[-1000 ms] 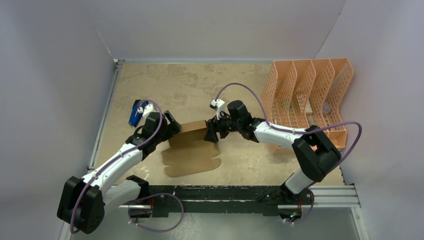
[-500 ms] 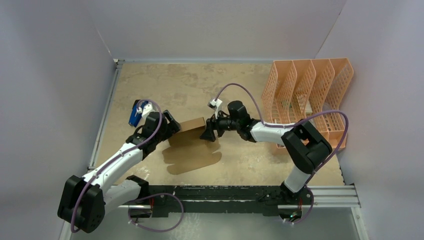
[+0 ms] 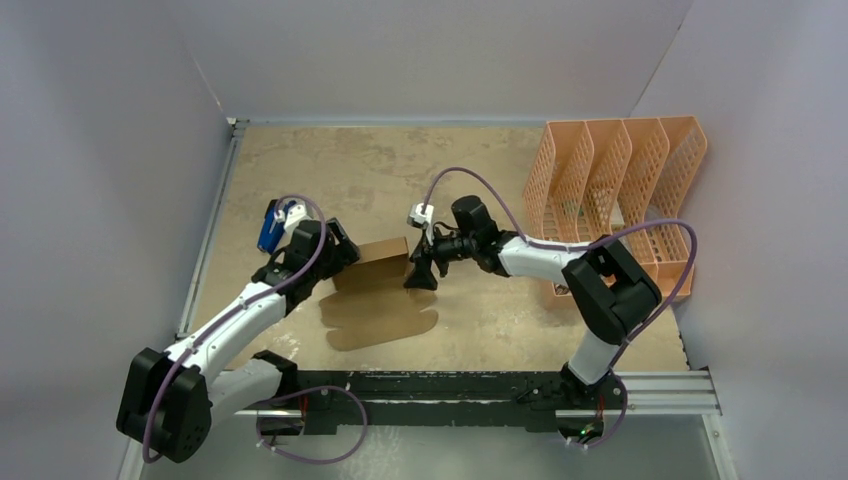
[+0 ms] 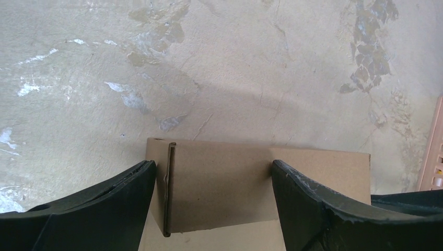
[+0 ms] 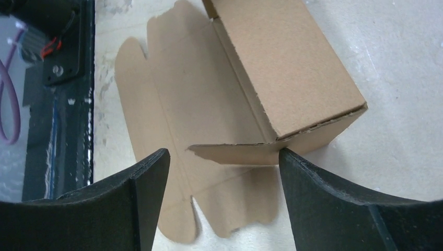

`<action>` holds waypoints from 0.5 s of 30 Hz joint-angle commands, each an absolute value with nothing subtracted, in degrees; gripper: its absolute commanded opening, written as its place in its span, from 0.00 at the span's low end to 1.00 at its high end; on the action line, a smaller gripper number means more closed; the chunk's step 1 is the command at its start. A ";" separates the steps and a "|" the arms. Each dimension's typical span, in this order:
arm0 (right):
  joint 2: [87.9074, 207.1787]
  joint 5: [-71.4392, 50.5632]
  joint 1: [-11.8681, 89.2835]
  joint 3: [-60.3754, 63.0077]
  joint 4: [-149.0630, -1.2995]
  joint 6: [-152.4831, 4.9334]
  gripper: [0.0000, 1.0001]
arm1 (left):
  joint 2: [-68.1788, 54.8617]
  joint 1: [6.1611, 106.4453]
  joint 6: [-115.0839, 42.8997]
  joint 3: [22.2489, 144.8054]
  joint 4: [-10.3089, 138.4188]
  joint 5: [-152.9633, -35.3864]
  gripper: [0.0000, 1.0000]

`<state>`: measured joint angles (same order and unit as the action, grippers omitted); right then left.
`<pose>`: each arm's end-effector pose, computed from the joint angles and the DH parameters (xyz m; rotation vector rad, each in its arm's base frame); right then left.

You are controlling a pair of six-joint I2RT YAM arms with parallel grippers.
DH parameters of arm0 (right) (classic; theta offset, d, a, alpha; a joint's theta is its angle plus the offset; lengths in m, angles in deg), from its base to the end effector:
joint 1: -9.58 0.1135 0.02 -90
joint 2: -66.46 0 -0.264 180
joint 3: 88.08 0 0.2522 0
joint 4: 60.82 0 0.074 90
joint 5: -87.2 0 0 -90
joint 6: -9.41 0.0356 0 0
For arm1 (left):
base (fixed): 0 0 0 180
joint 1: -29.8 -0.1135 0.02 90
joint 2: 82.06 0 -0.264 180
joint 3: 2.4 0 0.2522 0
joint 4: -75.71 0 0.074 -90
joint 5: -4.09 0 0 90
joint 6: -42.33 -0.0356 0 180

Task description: Fold the paper box

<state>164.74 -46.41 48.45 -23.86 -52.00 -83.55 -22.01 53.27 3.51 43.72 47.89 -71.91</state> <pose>0.2627 0.2433 0.1910 -1.1913 1.6919 1.1554 0.1997 -0.0773 0.2093 -0.6742 2.2050 -0.4004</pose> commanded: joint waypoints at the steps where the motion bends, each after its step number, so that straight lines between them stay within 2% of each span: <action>1: 165.45 -53.89 49.54 -16.28 -64.56 -98.66 0.79 | -21.05 53.53 0.72 47.05 46.82 -74.55 0.80; 4: 166.44 -50.98 49.52 -14.45 -68.93 -103.67 0.76 | -20.52 53.53 0.27 47.26 46.57 -75.20 0.80; 7: 166.30 -46.02 49.54 -14.73 -68.30 -106.00 0.69 | -20.19 53.53 0.12 47.27 46.71 -76.07 0.80; 10: 165.58 -41.50 49.57 -16.85 -63.53 -104.42 0.56 | -20.34 53.45 -0.33 47.36 46.66 -76.69 0.80; 15: 165.39 -35.26 50.06 -19.53 -55.94 -101.30 0.41 | -19.87 53.45 -0.95 47.29 47.11 -78.56 0.81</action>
